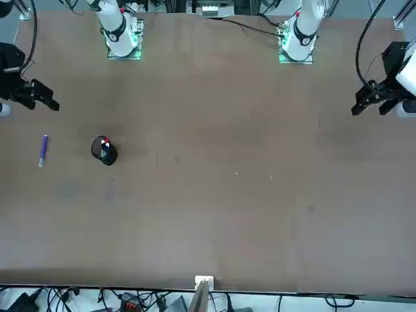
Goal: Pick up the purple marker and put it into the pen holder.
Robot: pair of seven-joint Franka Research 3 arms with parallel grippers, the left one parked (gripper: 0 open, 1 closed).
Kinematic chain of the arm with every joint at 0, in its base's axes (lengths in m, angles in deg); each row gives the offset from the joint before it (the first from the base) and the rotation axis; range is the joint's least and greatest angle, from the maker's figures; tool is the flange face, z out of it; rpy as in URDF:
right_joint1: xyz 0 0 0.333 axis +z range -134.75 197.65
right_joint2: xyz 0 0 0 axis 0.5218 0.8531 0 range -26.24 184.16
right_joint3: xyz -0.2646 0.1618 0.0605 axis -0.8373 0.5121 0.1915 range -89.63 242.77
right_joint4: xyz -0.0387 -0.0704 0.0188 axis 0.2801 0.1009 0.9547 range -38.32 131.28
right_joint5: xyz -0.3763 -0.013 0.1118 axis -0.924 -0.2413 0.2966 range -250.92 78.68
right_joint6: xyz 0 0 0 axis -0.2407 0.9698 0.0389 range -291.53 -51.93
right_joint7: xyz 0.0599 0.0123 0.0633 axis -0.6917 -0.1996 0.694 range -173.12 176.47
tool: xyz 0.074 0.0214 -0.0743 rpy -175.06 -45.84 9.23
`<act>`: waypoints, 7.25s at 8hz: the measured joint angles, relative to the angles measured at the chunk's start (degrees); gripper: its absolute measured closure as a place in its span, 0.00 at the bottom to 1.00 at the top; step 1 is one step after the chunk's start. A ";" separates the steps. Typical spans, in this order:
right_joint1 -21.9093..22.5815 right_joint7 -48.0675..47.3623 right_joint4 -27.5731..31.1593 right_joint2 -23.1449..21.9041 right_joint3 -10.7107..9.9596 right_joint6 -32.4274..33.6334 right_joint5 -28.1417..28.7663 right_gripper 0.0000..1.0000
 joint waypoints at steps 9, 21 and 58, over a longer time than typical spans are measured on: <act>-4.16 -0.22 0.27 4.09 -0.39 14.66 -3.56 0.00; -25.12 21.27 8.63 34.60 -0.41 -48.70 -2.97 0.00; 17.10 -115.37 -1.03 26.06 1.24 12.95 -49.14 0.85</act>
